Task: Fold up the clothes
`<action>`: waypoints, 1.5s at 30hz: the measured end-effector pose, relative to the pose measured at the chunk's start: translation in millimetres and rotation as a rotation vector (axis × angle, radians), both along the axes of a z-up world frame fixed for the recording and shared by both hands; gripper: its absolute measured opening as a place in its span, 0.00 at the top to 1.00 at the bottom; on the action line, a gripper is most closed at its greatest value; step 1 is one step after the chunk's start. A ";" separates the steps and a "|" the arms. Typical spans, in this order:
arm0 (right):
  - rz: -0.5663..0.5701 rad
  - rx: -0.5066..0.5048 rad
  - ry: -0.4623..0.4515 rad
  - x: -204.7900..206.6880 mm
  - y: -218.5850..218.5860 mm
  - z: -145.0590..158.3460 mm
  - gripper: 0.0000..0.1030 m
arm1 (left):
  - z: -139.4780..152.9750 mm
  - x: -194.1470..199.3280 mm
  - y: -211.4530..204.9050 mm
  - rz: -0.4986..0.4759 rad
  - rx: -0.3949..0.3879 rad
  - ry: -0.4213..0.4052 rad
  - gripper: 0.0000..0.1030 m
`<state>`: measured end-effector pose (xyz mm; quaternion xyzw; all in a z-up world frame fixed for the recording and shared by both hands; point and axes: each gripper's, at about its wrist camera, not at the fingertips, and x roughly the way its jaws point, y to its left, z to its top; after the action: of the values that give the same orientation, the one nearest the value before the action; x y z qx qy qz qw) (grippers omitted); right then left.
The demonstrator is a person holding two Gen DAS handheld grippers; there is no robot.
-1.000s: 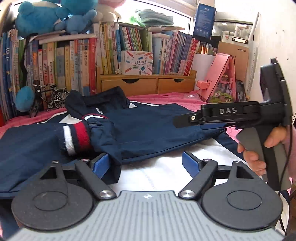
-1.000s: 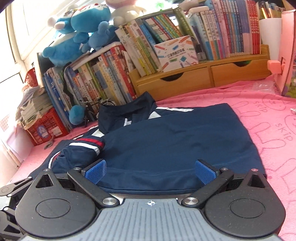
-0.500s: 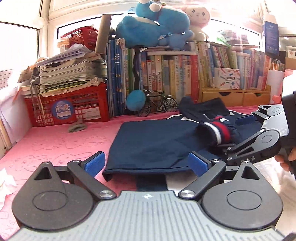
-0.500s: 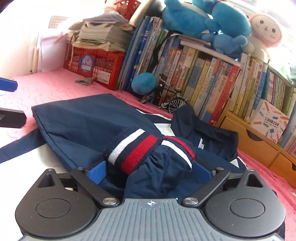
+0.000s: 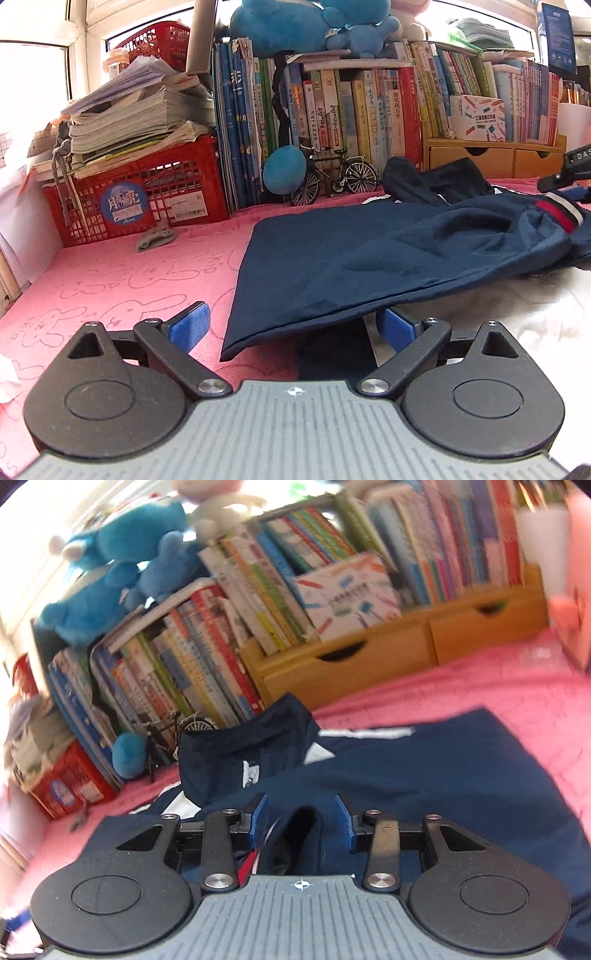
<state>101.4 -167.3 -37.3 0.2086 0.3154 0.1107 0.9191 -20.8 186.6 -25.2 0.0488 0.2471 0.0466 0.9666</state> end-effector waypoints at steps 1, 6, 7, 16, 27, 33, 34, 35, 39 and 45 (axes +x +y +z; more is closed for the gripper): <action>0.002 0.034 0.025 -0.8 -5.8 -5.1 0.42 | -0.2 0.3 1.4 0.003 -0.007 0.004 0.05; 0.005 0.131 0.047 -27.3 -14.9 -20.1 0.14 | -1.1 2.3 7.8 0.016 -0.040 0.026 0.05; 0.004 0.129 0.042 -31.0 -12.4 -21.1 0.11 | -1.7 3.8 7.6 0.017 -0.038 0.036 0.05; 0.129 -0.225 -0.068 -5.6 58.4 11.1 0.82 | -1.7 7.6 6.1 0.029 -0.014 0.034 0.06; -0.016 -0.543 -0.322 21.3 55.6 59.6 0.84 | -3.3 39.0 15.7 0.094 0.008 0.052 0.06; -0.070 -0.572 -0.207 28.3 26.3 20.4 0.84 | -9.3 52.6 29.5 0.150 0.006 0.093 0.06; -0.067 -0.562 -0.179 28.0 21.3 12.0 0.84 | -9.7 51.8 32.8 0.150 -0.001 0.102 0.05; -0.060 -0.553 -0.151 27.5 17.4 3.3 0.84 | -10.0 51.2 35.3 0.150 -0.005 0.109 0.05; -0.025 -0.619 -0.115 20.5 18.1 -26.0 0.81 | -12.7 56.9 36.4 0.149 -0.003 0.152 0.05; -0.014 -0.931 -0.158 14.3 31.8 -28.9 0.30 | -14.1 59.0 35.3 0.161 0.000 0.168 0.00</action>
<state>115.7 -135.6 -66.2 -0.2328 0.2594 -0.0333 0.9367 38.2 221.9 -39.3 0.0324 0.3305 0.1199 0.9356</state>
